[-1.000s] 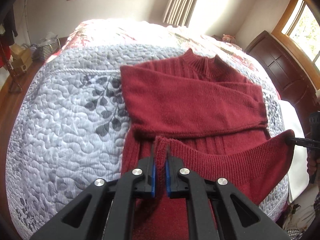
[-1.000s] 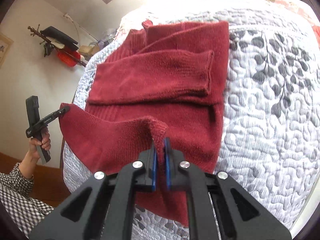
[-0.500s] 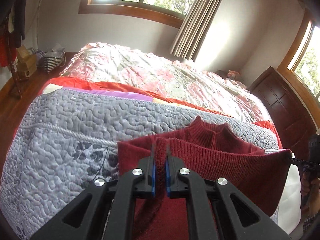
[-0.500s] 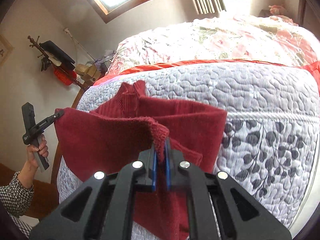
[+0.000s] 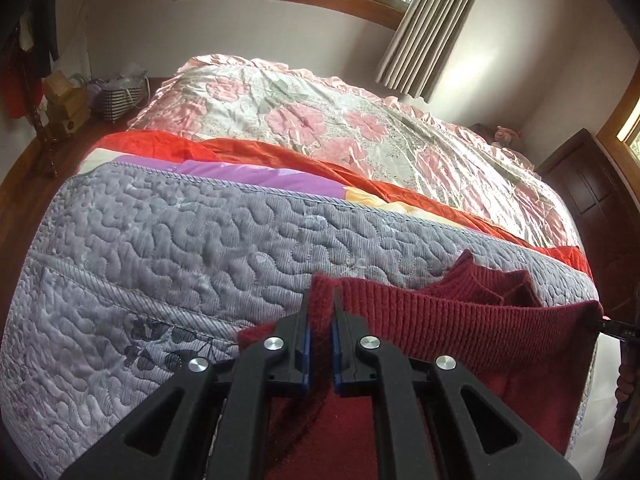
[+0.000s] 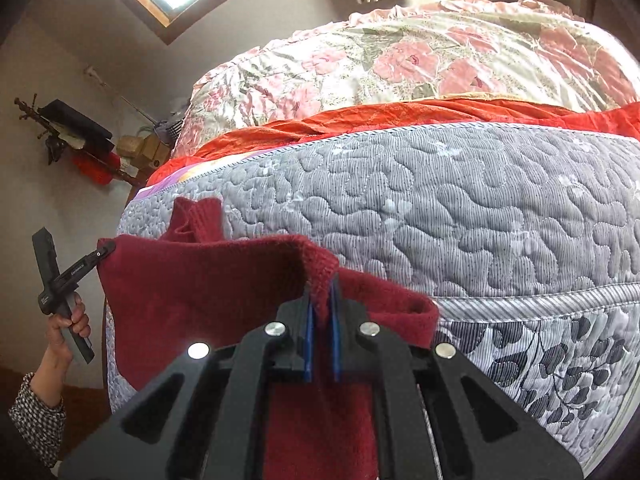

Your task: Fold small clothes

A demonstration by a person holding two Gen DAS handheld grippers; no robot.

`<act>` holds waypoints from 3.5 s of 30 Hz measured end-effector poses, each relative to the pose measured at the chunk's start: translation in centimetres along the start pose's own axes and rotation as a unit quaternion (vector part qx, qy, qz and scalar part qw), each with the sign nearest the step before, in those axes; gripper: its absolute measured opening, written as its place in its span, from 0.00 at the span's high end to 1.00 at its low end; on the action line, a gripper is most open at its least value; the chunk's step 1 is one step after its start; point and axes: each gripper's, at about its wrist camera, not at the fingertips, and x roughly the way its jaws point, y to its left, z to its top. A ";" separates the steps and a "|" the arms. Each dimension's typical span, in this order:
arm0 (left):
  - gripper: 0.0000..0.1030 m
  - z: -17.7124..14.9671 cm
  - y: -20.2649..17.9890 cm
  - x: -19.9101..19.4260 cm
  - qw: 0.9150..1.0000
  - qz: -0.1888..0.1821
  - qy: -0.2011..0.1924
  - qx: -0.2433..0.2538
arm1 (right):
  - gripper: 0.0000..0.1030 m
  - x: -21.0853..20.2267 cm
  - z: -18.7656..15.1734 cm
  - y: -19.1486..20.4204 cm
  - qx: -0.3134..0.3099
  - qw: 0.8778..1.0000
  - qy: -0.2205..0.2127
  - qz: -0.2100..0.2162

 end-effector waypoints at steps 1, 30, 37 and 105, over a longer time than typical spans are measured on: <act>0.92 -0.1 0.1 0.5 1.000 0.005 0.007 -0.002 | 0.94 0.3 0.0 -0.2 0.005 1.000 0.004 -0.001; 0.38 -17.0 2.1 -6.7 0.992 0.033 0.120 0.003 | 0.51 -4.3 -19.7 0.9 0.007 0.997 0.081 0.005; 0.38 -17.3 1.7 -4.5 0.990 0.033 0.140 -0.005 | 0.57 -2.5 -19.8 -0.5 0.030 0.995 0.093 0.018; 0.30 -9.0 -10.8 2.9 0.993 0.057 0.073 0.067 | 0.85 2.0 -3.8 -2.3 0.011 0.999 0.049 0.014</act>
